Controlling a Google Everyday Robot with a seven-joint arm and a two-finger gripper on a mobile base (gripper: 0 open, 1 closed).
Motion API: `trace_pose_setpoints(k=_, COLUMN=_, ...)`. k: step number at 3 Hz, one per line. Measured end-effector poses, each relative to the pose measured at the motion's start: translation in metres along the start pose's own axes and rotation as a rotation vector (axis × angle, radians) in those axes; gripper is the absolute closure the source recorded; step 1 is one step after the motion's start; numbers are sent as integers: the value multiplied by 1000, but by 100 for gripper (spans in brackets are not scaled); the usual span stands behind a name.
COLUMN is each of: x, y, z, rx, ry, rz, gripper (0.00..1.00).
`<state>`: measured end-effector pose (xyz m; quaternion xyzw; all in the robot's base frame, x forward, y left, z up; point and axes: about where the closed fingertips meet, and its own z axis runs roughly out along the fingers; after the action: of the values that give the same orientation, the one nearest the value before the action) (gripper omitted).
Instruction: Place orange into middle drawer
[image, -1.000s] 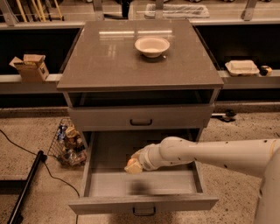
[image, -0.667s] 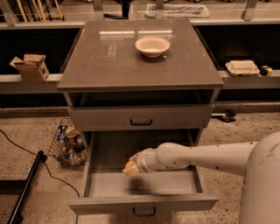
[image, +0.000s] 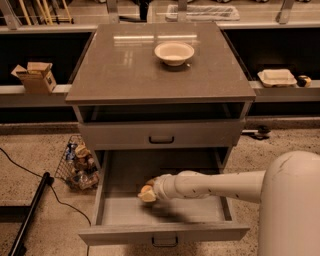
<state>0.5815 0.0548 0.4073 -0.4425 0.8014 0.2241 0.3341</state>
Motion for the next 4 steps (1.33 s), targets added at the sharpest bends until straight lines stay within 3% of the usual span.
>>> trace_pose_setpoints(k=3, x=14, y=-18, z=27, rx=-27, ry=-39, rz=59, gripper=15)
trace_pose_setpoints(k=4, x=16, y=-23, z=22, rx=-53, ry=-70, rz=82, gripper=0)
